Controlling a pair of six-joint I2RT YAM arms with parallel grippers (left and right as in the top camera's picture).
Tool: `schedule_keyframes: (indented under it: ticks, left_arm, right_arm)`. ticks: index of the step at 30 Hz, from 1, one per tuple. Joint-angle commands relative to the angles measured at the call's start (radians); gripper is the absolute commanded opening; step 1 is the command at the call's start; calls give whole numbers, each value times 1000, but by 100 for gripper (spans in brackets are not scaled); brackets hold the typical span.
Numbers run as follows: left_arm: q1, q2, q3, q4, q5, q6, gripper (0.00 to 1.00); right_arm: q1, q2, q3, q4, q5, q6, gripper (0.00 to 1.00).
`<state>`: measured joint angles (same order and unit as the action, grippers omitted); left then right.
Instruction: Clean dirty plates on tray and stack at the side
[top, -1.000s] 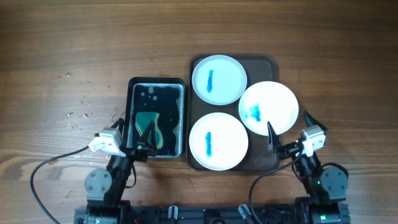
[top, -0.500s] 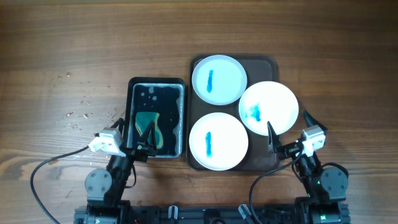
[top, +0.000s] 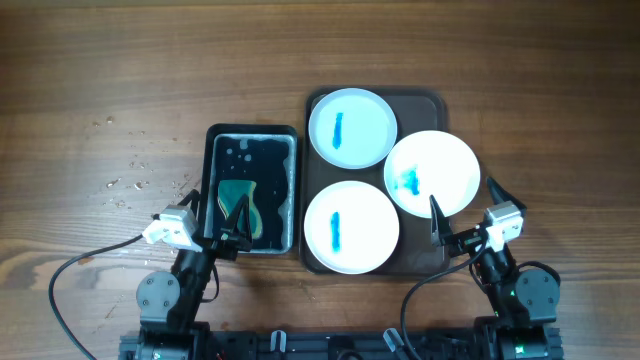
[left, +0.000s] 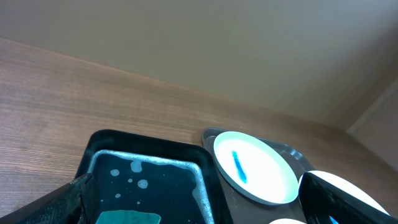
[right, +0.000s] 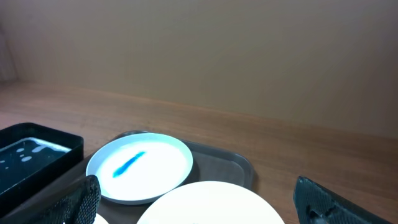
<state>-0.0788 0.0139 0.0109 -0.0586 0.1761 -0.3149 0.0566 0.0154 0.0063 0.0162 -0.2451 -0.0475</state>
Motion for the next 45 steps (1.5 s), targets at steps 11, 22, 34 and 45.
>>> schedule_keyframes:
  ticks: [11,22,34,45]
  left_arm:
    - [-3,-7,-5,43,60,16,100]
    - [-3,82,231,-23,85,-78,100]
    - [-3,713,995,-742,257,-138,100]
    - [-3,871,1128,-805,265,-119,100]
  right_arm:
    - [2,-11,2,57,-98,6,100]
    - [2,94,348,12,-338,51,100]
    - [2,802,1059,-615,-460,85,100]
    - [2,1180,1217,-845,-550,182,100]
